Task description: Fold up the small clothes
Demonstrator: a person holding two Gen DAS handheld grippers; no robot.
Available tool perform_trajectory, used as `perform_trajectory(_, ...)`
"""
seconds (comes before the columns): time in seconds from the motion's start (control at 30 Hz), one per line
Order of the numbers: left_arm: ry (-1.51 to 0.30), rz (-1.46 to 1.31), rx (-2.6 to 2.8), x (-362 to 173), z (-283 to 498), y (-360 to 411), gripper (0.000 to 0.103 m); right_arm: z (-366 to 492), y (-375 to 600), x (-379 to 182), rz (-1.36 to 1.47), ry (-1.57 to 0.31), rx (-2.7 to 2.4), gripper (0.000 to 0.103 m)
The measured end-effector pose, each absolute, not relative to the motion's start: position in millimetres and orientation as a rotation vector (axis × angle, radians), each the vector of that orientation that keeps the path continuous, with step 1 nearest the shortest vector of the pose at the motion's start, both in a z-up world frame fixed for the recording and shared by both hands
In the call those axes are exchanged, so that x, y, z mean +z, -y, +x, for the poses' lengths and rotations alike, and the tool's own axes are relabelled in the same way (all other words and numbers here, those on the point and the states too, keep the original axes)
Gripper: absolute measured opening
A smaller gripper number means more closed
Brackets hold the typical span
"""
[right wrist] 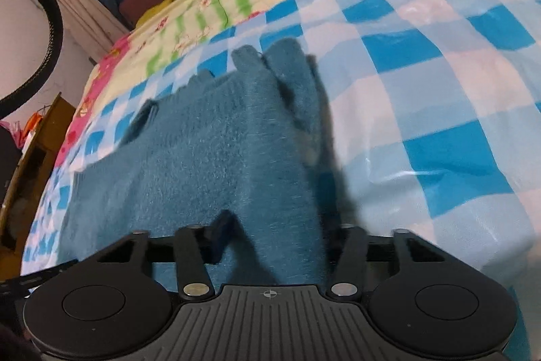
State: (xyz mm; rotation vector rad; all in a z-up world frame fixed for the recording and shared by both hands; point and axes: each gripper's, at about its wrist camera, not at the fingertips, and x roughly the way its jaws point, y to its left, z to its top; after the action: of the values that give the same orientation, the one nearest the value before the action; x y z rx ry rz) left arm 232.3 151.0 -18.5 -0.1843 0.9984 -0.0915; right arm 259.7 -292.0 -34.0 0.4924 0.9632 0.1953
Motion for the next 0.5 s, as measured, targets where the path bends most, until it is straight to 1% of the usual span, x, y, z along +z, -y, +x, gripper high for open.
perform_trajectory(0.03,-1.009,-0.195,-0.098,-18.5,231.9,-151.8,0.042,259.5,295.6,-33.8,0.501,-0.976,0.204,0.036)
perform_trajectory(0.13,-1.038,-0.214,-0.127,-15.4,227.2,-150.1,0.037,255.7,299.9,-30.8,0.496,-1.007,0.217,0.032)
perform_trajectory(0.2,-1.062,-0.195,-0.154,-14.4,216.2,-144.3,0.037,245.5,298.6,-24.8,0.447,-1.031,0.229,0.032)
perform_trajectory(0.37,-1.121,-0.172,-0.214,-16.5,174.2,-134.5,0.038,202.7,312.1,-17.0,0.418,-1.119,0.256,0.032)
perform_trajectory(0.4,-1.111,-0.158,-0.212,-14.9,168.3,-133.2,0.038,194.3,313.9,-16.1,0.411,-1.137,0.255,0.034)
perform_trajectory(0.43,-1.096,-0.148,-0.212,-12.2,164.4,-132.3,0.039,187.5,315.3,-13.2,0.406,-1.136,0.235,0.038)
perform_trajectory(0.5,-1.061,-0.144,-0.182,-5.5,163.0,-134.0,0.040,181.6,315.4,1.6,0.358,-1.086,0.185,0.038)
